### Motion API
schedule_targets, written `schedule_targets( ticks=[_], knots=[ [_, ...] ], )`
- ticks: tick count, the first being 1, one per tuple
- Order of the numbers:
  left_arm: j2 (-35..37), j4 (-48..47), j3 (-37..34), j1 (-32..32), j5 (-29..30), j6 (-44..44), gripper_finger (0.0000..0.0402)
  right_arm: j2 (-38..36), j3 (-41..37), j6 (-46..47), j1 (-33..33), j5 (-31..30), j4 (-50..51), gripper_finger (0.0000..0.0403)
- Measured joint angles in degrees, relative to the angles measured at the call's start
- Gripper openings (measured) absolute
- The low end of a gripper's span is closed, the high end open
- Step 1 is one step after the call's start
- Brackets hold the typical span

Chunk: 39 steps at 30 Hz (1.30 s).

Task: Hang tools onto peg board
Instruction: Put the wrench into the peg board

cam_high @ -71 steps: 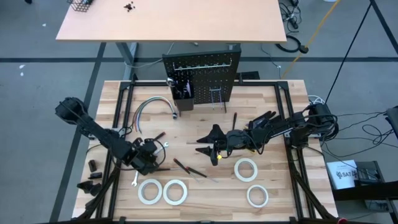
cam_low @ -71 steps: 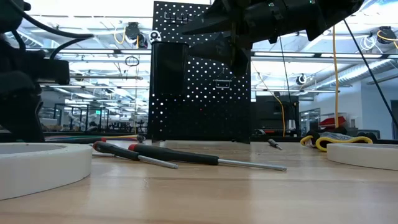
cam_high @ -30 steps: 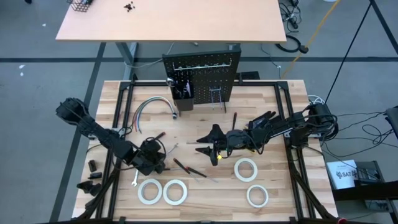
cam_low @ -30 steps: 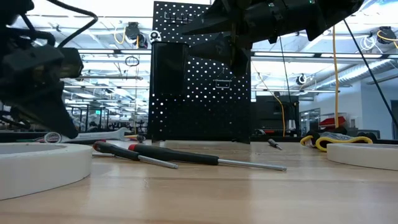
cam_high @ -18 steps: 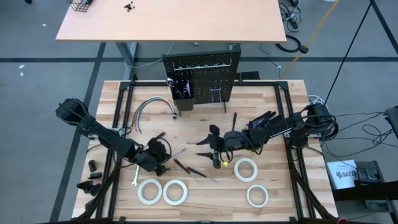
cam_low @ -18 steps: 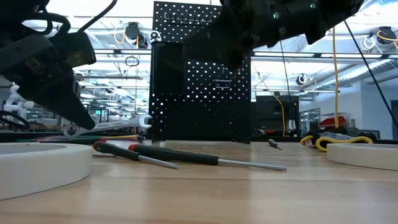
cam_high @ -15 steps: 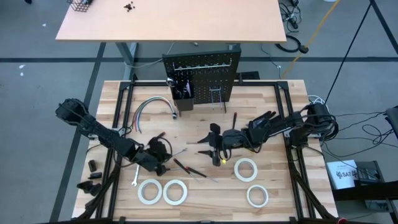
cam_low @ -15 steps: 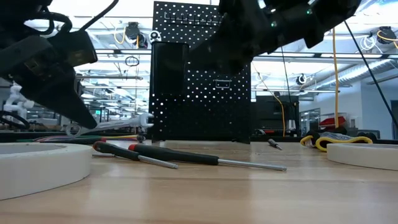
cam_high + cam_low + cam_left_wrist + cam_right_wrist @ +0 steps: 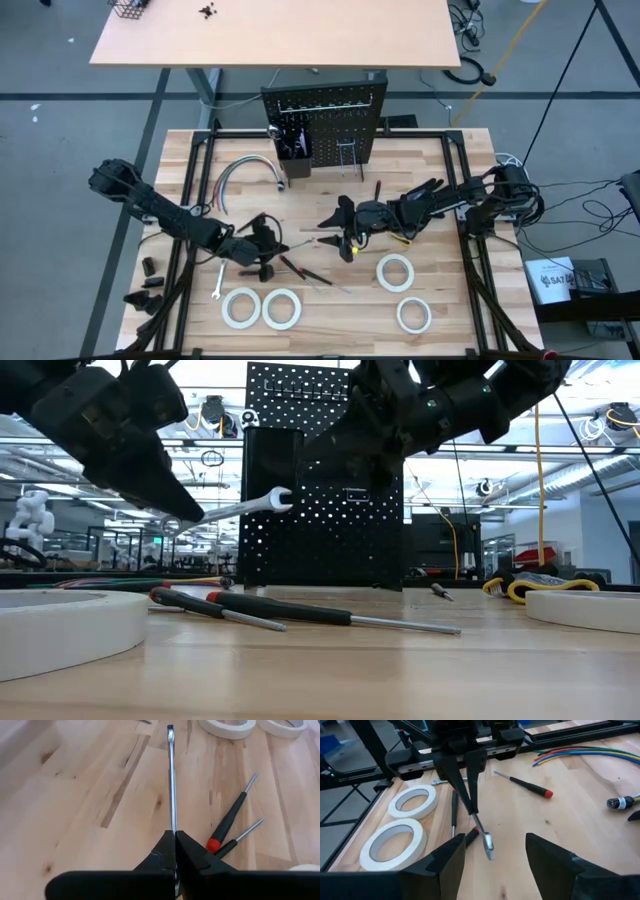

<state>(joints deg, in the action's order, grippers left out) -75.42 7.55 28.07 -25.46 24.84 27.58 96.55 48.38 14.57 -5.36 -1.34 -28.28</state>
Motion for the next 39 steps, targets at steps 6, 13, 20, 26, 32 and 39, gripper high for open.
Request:
schedule_targets(
  ticks=[6,13,20,26,32,39],
  knots=[
    [0.0,-0.3,0.3,0.8,-1.0,-1.4,0.0001,0.0,0.0,1.3,0.1,0.0,0.4,0.0201],
    [0.0,-0.3,0.3,1.1,-1.1,-1.5,0.0001,3.2,0.0,2.7,0.0,1.1,-3.9,0.0201],
    [0.0,-0.1,0.3,1.1,-1.1,-2.5,0.0001,8.1,0.0,5.1,0.0,1.6,-12.0,0.0201],
    [0.0,-0.1,0.3,1.1,-1.3,-2.5,0.0001,8.5,-0.1,5.2,0.0,1.5,-13.0,0.0201],
    [0.0,0.7,0.3,2.6,-1.3,-3.0,0.0001,8.5,0.0,4.4,0.0,1.4,-13.6,0.0201],
    [0.0,3.4,0.3,4.7,-1.5,-4.6,0.0001,8.5,0.0,3.6,0.1,1.3,-13.6,0.0201]
  ],
)
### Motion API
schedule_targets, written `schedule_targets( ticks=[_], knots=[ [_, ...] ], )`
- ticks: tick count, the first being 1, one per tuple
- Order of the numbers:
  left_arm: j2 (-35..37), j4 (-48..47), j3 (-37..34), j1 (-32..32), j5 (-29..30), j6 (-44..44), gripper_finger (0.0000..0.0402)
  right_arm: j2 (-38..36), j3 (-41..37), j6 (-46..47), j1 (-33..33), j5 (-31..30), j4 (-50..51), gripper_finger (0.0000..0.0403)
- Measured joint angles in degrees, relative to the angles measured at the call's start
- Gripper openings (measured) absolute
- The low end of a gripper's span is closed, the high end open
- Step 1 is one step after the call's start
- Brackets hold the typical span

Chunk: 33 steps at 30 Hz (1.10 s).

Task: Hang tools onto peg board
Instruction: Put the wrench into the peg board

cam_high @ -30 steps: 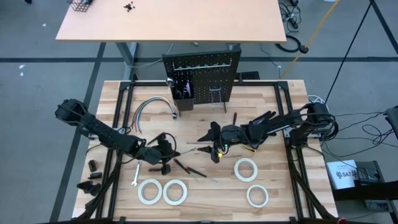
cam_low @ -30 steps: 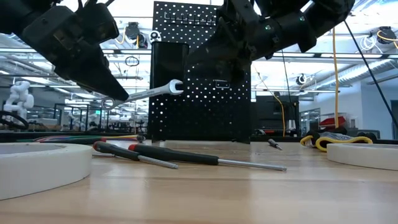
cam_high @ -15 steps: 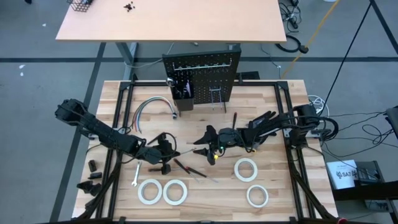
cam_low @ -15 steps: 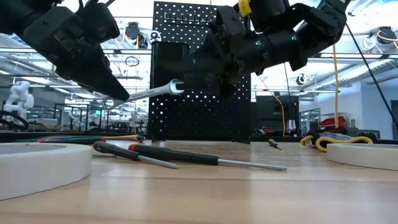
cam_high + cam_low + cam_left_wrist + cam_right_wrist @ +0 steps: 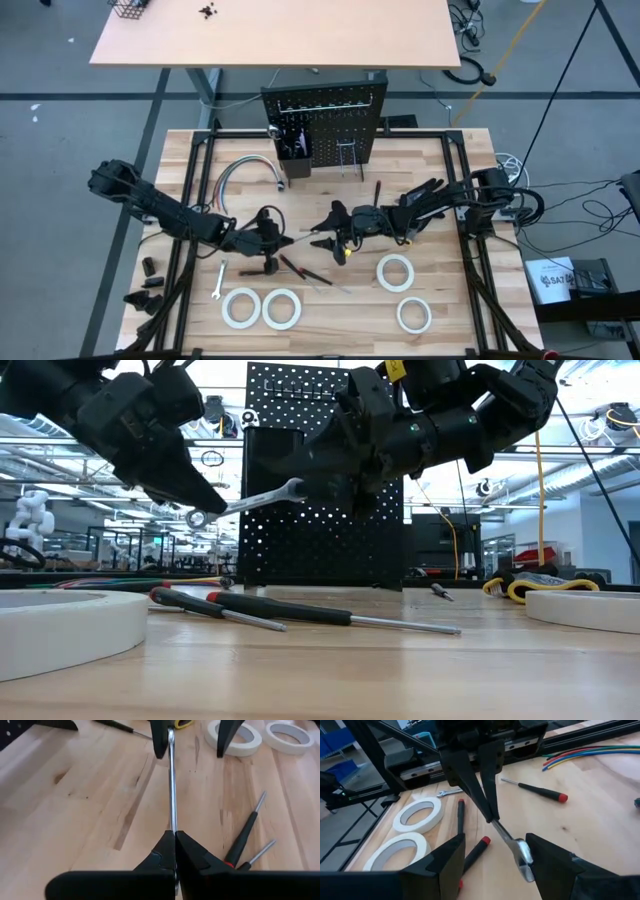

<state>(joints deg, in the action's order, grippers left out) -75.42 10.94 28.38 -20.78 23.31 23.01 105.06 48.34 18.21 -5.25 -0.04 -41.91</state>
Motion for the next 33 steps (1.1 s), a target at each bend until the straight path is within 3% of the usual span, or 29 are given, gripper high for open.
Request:
schedule_targets(
  ticks=[17,24,30,33],
  knots=[
    [0.0,0.7,0.0,0.7,-0.6,0.1,0.0001,0.0,0.0,-0.3,0.0,-0.3,-0.1,0.0189],
    [0.0,0.7,0.0,0.7,-0.6,0.1,0.0001,0.0,0.0,0.1,0.1,-1.9,0.1,0.0122],
    [0.0,0.9,0.0,0.6,-0.9,0.0,0.0001,0.0,0.0,0.6,0.1,-1.1,0.1,0.0028],
    [0.0,1.3,-0.1,0.7,-0.9,0.1,0.0001,0.0,0.0,1.5,0.1,1.0,0.1,0.0013]
  ],
)
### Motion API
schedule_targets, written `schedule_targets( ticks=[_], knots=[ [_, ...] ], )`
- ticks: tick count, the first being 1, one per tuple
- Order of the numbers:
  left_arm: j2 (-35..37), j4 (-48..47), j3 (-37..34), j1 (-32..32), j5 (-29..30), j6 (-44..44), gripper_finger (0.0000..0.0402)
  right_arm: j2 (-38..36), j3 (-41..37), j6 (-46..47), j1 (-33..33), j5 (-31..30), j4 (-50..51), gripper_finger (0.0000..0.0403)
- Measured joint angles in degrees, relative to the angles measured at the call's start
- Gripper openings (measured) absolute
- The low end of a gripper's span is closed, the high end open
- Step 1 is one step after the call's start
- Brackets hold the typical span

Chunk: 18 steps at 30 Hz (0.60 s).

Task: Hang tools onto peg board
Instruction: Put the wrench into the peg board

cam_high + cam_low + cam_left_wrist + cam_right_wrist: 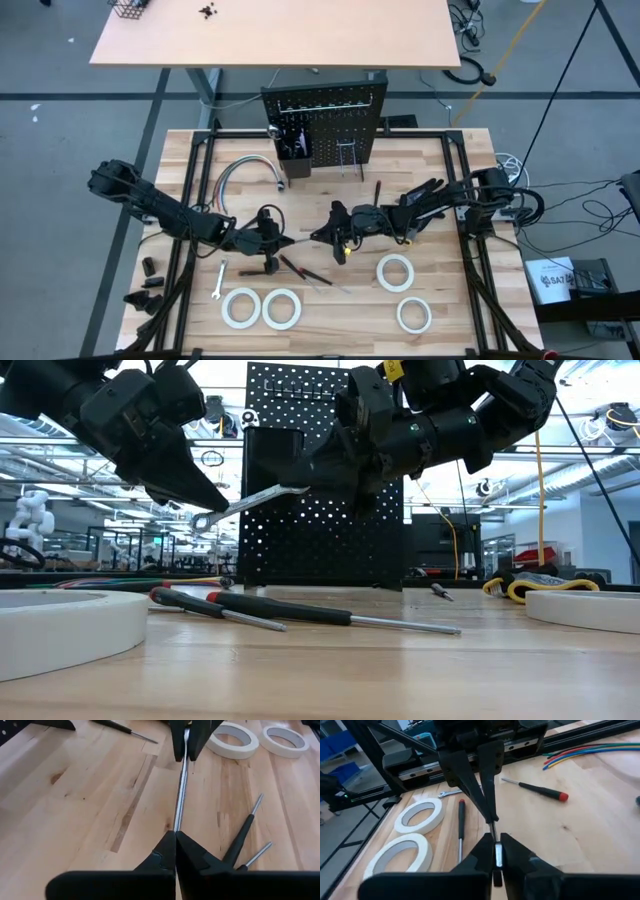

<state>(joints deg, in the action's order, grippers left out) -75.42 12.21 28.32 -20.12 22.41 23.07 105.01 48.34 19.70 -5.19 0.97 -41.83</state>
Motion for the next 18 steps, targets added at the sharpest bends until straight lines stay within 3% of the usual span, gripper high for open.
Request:
schedule_targets(
  ticks=[4,9,18],
  knots=[
    [0.0,1.0,0.0,0.1,-0.1,-2.2,0.0014,0.0,0.0,3.7,0.0,2.3,0.2,0.0009],
    [0.0,2.2,0.0,0.4,-4.2,-3.6,0.0064,0.0,0.0,7.2,-0.8,5.1,0.2,0.0009],
    [0.0,5.9,0.0,6.7,-19.6,12.8,0.0164,0.0,0.0,9.9,-0.9,5.5,0.1,0.0009]
  ],
)
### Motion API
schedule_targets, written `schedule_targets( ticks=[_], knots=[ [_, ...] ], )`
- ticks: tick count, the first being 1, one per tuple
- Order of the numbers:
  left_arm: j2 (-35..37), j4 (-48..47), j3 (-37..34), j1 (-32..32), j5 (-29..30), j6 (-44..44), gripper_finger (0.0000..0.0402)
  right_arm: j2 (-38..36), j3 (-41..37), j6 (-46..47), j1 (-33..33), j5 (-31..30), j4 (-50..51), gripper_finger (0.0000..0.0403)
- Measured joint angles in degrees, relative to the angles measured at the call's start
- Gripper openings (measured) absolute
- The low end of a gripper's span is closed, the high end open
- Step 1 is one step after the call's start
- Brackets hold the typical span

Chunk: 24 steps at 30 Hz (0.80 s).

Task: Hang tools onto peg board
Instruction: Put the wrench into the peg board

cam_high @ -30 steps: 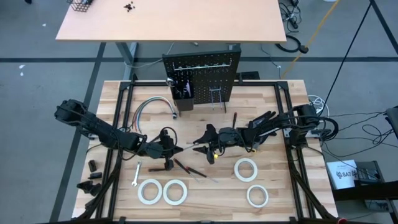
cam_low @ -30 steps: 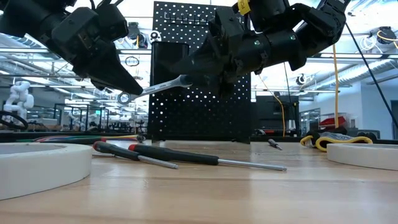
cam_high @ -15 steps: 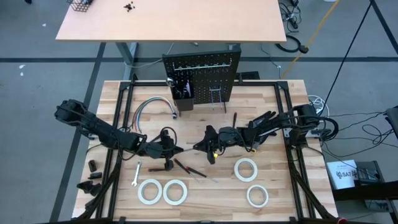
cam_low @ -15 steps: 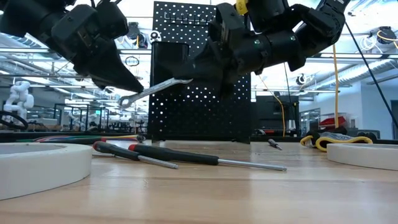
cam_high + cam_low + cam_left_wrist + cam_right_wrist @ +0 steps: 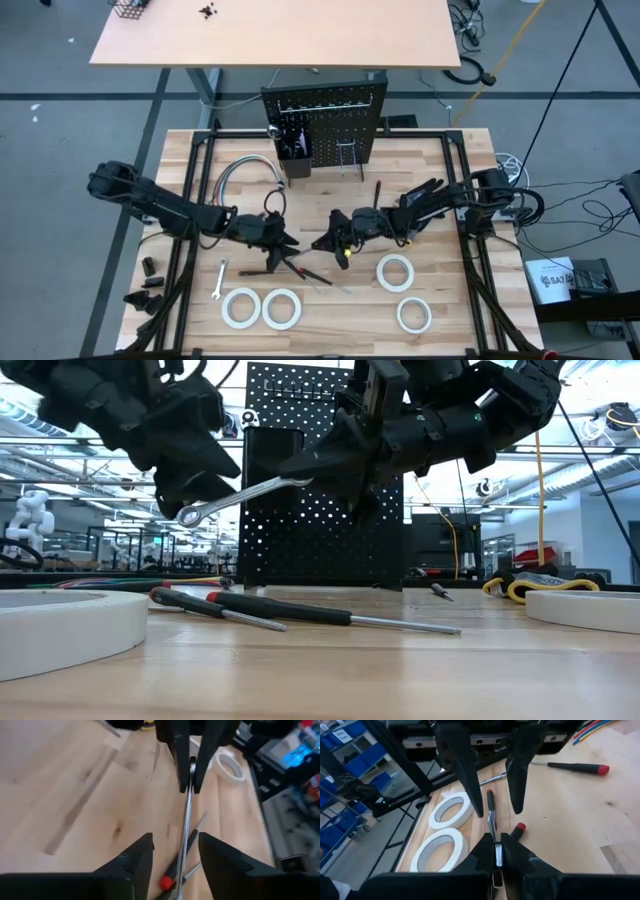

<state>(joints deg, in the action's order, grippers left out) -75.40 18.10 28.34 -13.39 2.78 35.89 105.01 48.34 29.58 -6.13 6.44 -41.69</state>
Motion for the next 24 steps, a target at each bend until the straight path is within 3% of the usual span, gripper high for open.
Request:
schedule_targets(
  ticks=[4,12,24],
  knots=[
    [0.0,2.9,0.0,1.9,-4.7,0.8,0.0178,0.0,0.0,0.1,0.0,0.0,-0.1,0.0009],
    [-0.6,6.0,0.0,3.3,-5.0,-0.7,0.018,0.0,0.0,1.1,0.0,-0.1,-0.9,0.0009],
    [-8.9,18.9,0.0,3.3,-8.6,-0.6,0.0178,0.0,3.7,-1.6,0.1,-0.3,2.1,0.0009]
  ],
)
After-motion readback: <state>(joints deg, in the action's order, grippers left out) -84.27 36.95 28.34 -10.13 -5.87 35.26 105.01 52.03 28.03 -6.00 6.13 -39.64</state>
